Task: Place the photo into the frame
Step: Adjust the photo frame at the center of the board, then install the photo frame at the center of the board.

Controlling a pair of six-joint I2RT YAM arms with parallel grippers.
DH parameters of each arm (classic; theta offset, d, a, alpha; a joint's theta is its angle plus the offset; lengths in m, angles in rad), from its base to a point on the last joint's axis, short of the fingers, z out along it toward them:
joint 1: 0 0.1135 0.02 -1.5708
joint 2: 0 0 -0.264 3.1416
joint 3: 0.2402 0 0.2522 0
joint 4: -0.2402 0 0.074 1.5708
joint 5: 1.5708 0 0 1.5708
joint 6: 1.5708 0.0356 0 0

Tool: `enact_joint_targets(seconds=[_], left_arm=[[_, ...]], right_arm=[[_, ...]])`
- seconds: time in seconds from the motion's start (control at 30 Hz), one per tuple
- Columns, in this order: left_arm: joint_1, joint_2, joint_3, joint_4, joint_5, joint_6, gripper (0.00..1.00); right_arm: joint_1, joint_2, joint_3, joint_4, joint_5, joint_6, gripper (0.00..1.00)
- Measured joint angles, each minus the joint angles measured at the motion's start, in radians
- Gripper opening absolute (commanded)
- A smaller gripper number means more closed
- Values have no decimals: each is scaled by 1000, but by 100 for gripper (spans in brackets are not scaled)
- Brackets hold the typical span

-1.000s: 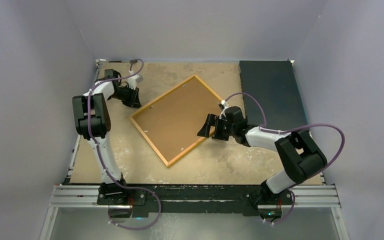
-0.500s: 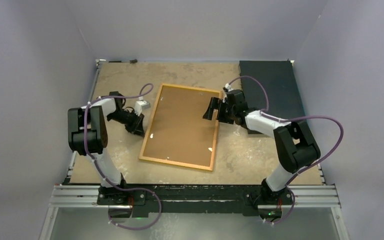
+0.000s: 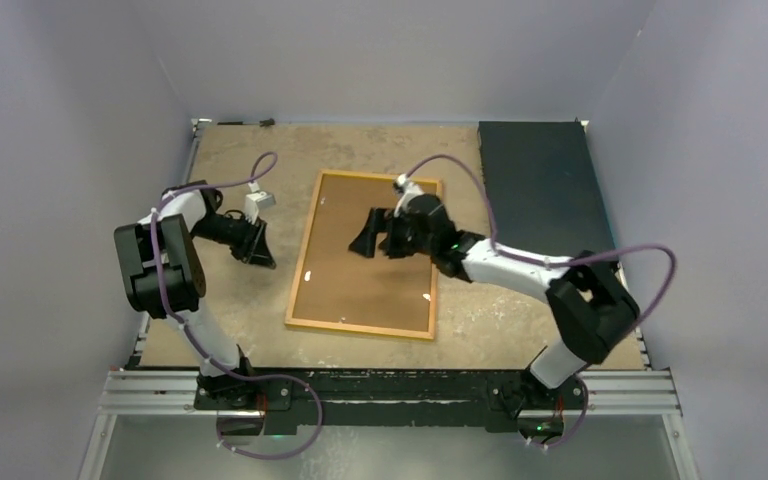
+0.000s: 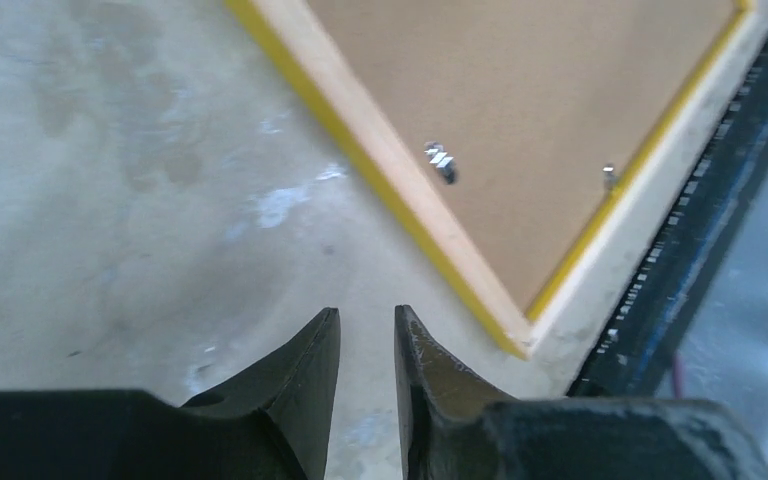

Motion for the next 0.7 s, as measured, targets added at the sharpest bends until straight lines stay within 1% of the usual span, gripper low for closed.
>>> enact_joint_targets(seconds=[0.1,0.23,0.37,0.5,0.7], left_arm=[[-8,-3,-16,-47,45,32,33],[-32,16,-45,-64,72,43,34],[-46,66,-51,-52,80,42,32],[-61,78,-65,-26,77,39,29],[-104,109,-64,18,78,34,23]], right_arm=[[109,120,4,84,-38,55,94],[201,279,45,126,-73,104,94],[233,368,107,171,-82,141,93],[248,417,155,236,-85,173,93],[257,491,200,289,-82,204,92]])
